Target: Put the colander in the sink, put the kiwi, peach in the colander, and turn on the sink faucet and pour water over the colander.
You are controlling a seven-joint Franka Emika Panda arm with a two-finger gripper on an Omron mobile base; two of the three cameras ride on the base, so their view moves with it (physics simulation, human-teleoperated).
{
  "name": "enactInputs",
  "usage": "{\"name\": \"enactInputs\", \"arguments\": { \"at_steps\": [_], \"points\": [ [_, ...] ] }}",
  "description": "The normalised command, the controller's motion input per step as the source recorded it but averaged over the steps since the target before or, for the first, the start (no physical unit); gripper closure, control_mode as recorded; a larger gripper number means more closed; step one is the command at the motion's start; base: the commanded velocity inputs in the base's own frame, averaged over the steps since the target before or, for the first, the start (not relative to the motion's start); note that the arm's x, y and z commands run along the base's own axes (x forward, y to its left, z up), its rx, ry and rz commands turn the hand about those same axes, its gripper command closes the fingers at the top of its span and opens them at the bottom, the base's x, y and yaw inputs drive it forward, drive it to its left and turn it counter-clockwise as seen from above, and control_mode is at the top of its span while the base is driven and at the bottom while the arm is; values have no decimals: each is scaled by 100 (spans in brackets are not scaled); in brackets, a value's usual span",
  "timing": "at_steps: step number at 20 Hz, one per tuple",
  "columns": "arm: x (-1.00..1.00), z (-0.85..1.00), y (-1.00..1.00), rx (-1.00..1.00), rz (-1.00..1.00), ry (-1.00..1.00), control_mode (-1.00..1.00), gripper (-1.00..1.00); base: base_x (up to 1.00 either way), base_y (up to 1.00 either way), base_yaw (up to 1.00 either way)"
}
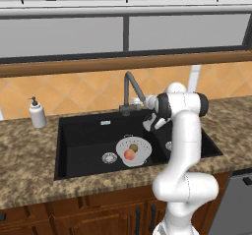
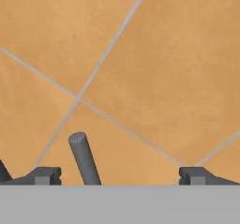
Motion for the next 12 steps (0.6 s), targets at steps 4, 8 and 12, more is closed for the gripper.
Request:
{"name": "enactInputs", "arguments": {
  "at_steps": [4,8,12],
  "points": [
    [4,0,0,0,0,0,-100,-100,0,0,0],
    [8,0,0,0,0,0,-100,-100,0,0,0],
    [18,0,0,0,0,0,-100,-100,0,0,0]
  ]
}}
